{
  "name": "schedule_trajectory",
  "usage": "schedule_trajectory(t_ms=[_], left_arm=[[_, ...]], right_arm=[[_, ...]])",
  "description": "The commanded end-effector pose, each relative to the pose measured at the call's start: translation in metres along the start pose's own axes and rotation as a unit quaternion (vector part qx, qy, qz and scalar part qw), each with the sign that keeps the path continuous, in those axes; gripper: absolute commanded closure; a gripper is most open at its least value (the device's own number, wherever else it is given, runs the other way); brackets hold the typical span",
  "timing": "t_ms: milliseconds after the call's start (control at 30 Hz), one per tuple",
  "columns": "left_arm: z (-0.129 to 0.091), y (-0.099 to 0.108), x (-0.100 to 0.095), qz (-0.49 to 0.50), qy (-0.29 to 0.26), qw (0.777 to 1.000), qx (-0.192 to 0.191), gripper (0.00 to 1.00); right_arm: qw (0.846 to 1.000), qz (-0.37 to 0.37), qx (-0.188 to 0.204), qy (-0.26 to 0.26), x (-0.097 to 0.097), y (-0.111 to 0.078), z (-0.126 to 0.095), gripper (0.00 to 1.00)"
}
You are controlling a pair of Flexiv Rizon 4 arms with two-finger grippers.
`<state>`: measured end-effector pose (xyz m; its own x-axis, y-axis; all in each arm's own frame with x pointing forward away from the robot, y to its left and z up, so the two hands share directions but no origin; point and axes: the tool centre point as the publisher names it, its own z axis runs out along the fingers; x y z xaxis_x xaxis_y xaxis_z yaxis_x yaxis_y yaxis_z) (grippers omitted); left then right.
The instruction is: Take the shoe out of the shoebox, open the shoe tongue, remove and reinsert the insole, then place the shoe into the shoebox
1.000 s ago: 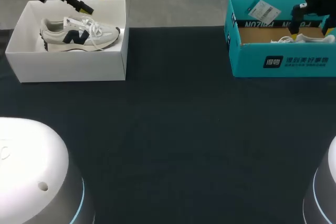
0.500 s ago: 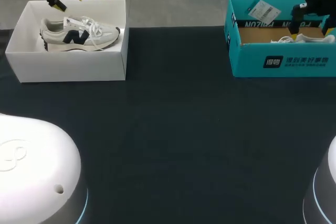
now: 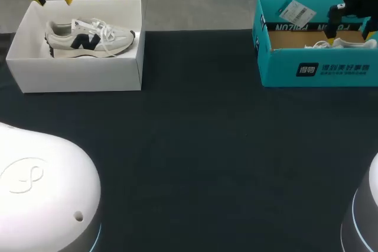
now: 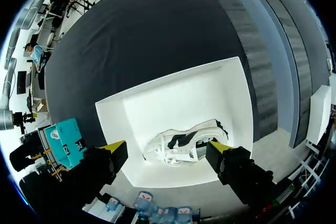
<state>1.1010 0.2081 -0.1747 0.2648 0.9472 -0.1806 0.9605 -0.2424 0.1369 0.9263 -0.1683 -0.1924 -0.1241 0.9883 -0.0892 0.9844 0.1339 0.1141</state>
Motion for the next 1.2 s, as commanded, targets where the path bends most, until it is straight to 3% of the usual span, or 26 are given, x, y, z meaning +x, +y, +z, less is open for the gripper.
schedule_trajectory(t_ms=[33,333,933,1100,1200], left_arm=[[0.005,0.005,0.014,-0.007,0.010,1.000,0.013,0.00],[0.026,0.018,0.052,-0.031,0.042,0.998,0.033,0.00],[0.028,0.021,0.054,-0.035,0.042,0.998,0.038,0.00],[0.041,0.037,0.063,-0.057,0.090,0.994,0.011,0.00],[0.051,0.048,0.076,-0.075,0.105,0.992,0.016,0.00]], right_arm=[[1.000,0.000,-0.001,0.000,0.000,-0.001,0.001,0.00],[1.000,0.000,-0.001,0.000,0.000,-0.001,0.001,0.00],[1.000,0.000,-0.001,0.000,0.000,-0.001,0.001,0.00],[1.000,0.000,-0.001,0.000,0.000,-0.001,0.001,0.00],[1.000,0.000,-0.001,0.000,0.000,-0.001,0.001,0.00]])
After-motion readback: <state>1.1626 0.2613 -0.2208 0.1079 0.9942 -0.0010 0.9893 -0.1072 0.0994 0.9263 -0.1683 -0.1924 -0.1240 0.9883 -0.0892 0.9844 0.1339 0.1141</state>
